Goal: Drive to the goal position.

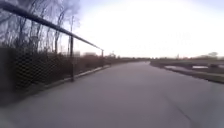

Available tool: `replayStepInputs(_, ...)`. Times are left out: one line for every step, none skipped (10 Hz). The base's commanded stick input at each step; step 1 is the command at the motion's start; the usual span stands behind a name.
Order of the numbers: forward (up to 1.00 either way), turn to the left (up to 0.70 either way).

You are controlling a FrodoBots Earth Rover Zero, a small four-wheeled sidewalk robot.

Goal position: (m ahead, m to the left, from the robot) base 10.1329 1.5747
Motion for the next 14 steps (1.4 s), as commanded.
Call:
replayStepInputs(1.00,0.01)
replayStepInputs(1.00,0.01)
replayStepInputs(1.00,0.01)
replayStepInputs(1.00,0.01)
replayStepInputs(1.00,0.01)
replayStepInputs(1.00,0.01)
replayStepInputs(1.00,0.01)
replayStepInputs(1.00,0.01)
replayStepInputs(1.00,0.01)
replayStepInputs(1.00,0.01)
replayStepInputs(1.00,0.01)
replayStepInputs(1.00,0.01)
replayStepInputs(1.00,0.01)
replayStepInputs(1.00,0.01)
